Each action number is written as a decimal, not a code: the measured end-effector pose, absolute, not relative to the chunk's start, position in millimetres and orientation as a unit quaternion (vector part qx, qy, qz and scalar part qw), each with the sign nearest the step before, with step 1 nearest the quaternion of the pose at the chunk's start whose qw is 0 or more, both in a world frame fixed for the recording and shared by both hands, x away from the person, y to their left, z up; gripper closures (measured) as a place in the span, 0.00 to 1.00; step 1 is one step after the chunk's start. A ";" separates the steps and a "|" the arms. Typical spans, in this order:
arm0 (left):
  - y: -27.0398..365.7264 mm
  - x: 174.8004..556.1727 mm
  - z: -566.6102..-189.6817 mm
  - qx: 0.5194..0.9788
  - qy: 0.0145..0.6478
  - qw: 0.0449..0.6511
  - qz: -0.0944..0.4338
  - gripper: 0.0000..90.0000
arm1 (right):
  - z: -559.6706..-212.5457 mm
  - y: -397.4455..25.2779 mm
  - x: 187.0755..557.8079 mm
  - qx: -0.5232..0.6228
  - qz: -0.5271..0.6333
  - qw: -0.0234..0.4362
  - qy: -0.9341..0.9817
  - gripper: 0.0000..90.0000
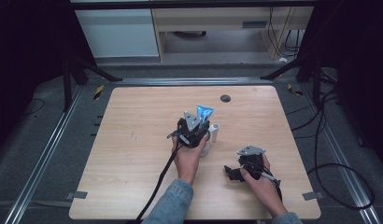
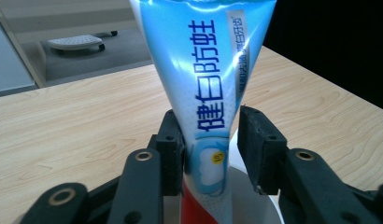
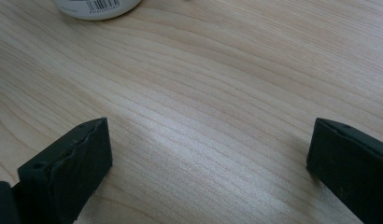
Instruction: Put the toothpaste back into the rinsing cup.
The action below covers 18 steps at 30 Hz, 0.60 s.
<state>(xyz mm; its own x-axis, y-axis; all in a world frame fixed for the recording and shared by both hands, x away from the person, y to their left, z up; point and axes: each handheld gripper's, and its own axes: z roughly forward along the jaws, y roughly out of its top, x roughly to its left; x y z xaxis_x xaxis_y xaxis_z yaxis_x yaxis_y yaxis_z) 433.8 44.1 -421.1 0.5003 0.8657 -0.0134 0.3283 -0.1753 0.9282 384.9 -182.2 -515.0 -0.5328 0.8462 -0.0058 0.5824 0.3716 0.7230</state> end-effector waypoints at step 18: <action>42.7 432.8 -419.8 0.714 0.422 0.494 0.262 0.49 | -515.1 -182.2 384.9 0.443 0.343 0.192 0.805 0.00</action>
<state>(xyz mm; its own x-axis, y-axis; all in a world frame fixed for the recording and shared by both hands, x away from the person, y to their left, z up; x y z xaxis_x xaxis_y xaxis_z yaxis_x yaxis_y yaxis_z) 432.8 42.7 -419.8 0.5067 0.8611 -0.0428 0.3433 -0.1560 0.9262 384.9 -182.2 -515.1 -0.5329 0.8462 -0.0055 0.5823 0.3715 0.7231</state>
